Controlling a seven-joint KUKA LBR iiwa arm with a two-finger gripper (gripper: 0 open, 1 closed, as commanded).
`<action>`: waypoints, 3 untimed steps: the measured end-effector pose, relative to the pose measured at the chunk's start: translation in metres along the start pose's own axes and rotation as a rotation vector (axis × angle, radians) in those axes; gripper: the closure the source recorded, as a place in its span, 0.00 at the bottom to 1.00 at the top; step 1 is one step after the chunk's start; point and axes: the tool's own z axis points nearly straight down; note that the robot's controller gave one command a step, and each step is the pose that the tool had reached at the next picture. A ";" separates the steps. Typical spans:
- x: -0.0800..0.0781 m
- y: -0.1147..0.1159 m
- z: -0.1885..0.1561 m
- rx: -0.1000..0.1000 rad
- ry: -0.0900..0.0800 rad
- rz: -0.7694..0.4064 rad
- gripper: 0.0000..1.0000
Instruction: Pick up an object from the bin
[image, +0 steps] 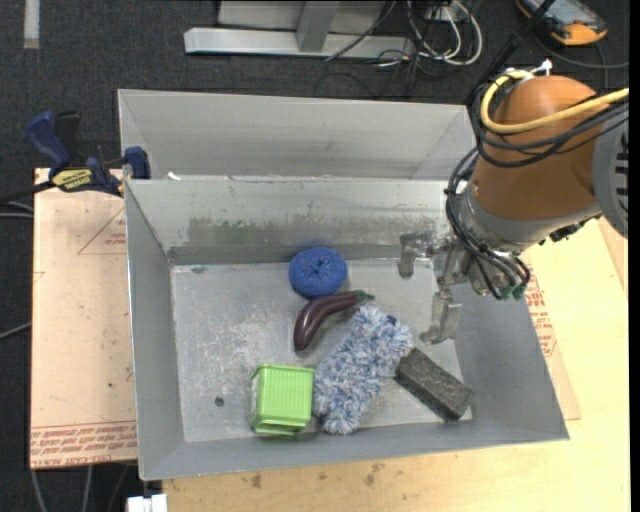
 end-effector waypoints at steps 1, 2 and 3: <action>0.000 0.000 0.000 0.000 0.000 0.000 0.00; -0.008 0.015 0.041 0.001 -0.005 -0.070 0.00; 0.004 0.021 0.110 -0.001 -0.003 -0.075 0.00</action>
Offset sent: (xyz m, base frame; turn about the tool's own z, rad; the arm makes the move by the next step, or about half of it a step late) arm 0.0119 0.0401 -0.1084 -0.1843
